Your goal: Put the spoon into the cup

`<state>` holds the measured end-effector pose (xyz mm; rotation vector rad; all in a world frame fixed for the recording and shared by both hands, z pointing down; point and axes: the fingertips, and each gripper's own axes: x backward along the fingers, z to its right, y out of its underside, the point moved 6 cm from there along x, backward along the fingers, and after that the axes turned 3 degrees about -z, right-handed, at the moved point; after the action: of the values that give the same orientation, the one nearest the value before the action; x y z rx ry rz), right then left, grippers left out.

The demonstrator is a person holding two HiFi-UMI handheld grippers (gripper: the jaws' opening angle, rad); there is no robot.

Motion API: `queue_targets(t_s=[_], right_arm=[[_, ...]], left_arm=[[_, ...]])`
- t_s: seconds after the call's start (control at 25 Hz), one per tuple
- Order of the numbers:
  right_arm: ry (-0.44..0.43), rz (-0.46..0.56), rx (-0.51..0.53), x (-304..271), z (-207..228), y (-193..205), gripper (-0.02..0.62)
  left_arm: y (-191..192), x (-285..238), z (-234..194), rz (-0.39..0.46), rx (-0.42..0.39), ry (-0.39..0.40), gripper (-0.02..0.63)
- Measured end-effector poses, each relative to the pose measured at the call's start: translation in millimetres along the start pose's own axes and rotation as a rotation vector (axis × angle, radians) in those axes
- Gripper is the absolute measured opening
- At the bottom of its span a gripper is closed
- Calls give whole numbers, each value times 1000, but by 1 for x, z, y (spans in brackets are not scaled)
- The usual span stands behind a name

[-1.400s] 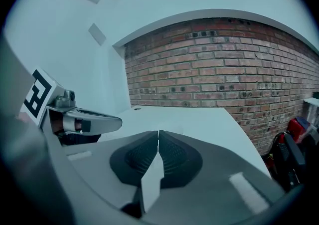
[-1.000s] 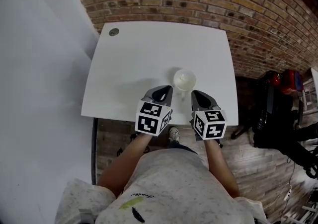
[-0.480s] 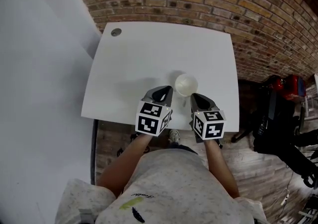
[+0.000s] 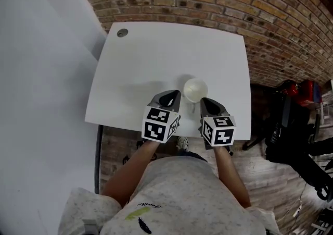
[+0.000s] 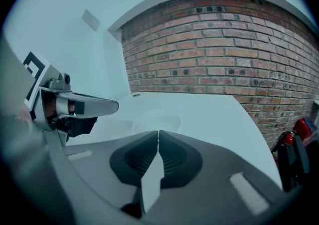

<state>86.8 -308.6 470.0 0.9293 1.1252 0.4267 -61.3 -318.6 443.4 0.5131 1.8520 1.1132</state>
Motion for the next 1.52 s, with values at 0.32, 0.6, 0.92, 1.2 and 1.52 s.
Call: queue_targets(t_s=[0.32,0.6,0.92,1.2,1.52], right_arm=[[1,12,3,2,1,1,36],[10,27,3,11,4,1,43],[28,71,-5,30,-1,2,43],[29,105,-4,51,-15,2,42],[34,129,3,70,-37,11,34]], left_arm=[[3,1,2,4,0,-2,0],[4,3,8,8,-1,2,0],[10,14,16,18,-14,14,0],[15,36,23,26,-25,15,0],[27,59,28,33,-41,28,2]])
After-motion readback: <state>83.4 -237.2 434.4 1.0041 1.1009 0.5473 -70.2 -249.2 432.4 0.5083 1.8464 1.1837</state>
